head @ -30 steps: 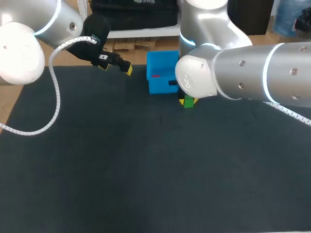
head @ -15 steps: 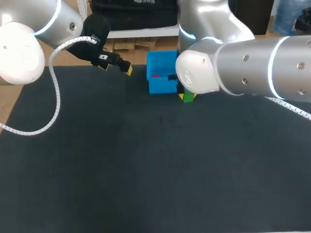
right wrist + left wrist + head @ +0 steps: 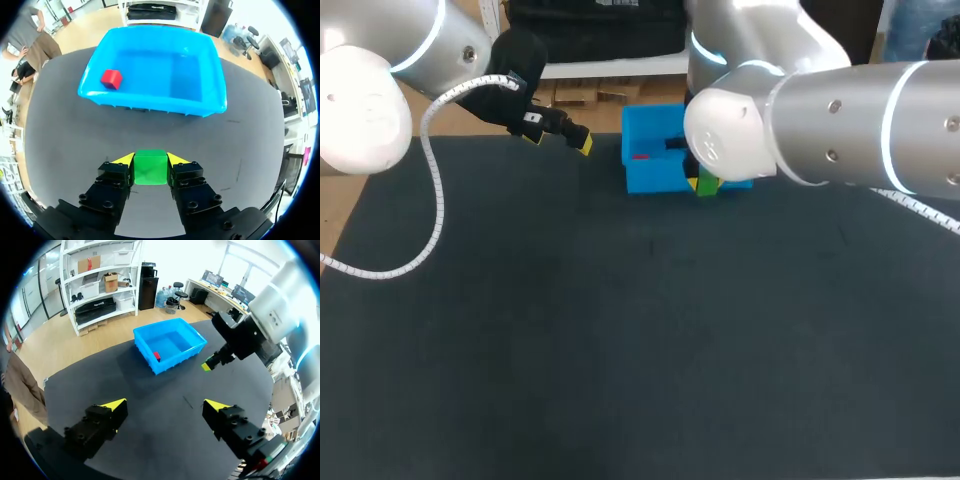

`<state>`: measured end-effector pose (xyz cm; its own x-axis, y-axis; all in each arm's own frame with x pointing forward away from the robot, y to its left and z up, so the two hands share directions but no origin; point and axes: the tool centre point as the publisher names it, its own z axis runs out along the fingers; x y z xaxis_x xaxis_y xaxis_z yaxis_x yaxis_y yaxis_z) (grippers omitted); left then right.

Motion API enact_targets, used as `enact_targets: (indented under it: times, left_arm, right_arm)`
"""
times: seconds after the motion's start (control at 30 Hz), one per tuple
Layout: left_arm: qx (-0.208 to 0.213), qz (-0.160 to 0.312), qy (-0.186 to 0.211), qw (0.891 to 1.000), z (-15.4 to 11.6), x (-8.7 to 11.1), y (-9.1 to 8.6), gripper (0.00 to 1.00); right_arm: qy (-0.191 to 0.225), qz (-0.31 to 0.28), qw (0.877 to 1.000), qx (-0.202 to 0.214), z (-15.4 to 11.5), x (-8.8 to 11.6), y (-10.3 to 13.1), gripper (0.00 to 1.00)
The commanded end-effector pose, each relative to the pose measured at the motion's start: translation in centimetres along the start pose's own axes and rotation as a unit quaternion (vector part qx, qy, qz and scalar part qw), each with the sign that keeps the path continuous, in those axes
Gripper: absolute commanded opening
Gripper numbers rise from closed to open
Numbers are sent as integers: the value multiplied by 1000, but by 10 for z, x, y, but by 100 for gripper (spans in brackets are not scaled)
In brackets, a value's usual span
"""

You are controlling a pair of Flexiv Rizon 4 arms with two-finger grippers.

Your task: Use the left arm to pick the red cube and place it into the blue plastic box first, then use the right arm to grasp the green cube and put it into the same blue plastic box after the first action is fully finished.

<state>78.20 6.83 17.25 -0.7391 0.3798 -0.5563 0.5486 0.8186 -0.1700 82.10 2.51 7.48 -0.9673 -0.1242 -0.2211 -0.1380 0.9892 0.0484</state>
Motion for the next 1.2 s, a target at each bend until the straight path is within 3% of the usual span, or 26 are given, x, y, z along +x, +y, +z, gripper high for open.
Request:
enact_targets:
  times: [0.03, 0.33, 0.87, 1.2]
  left_arm:
    - [3, 1, -2, 1000, 0, 1, 1, 100]
    - [3, 1, -2, 1000, 0, 1, 1, 100]
    - [3, 1, -2, 1000, 0, 1, 1, 100]
    - [3, 1, -2, 1000, 0, 1, 1, 100]
  right_arm:
    - [-13, 17, 1000, -9, -8, 4, -5, 0]
    - [-21, 16, 999, -22, -16, 3, -13, 0]
    - [-33, -18, 999, -27, -36, 0, -51, 0]
    - [-55, 11, 997, -43, -50, -5, -34, 0]
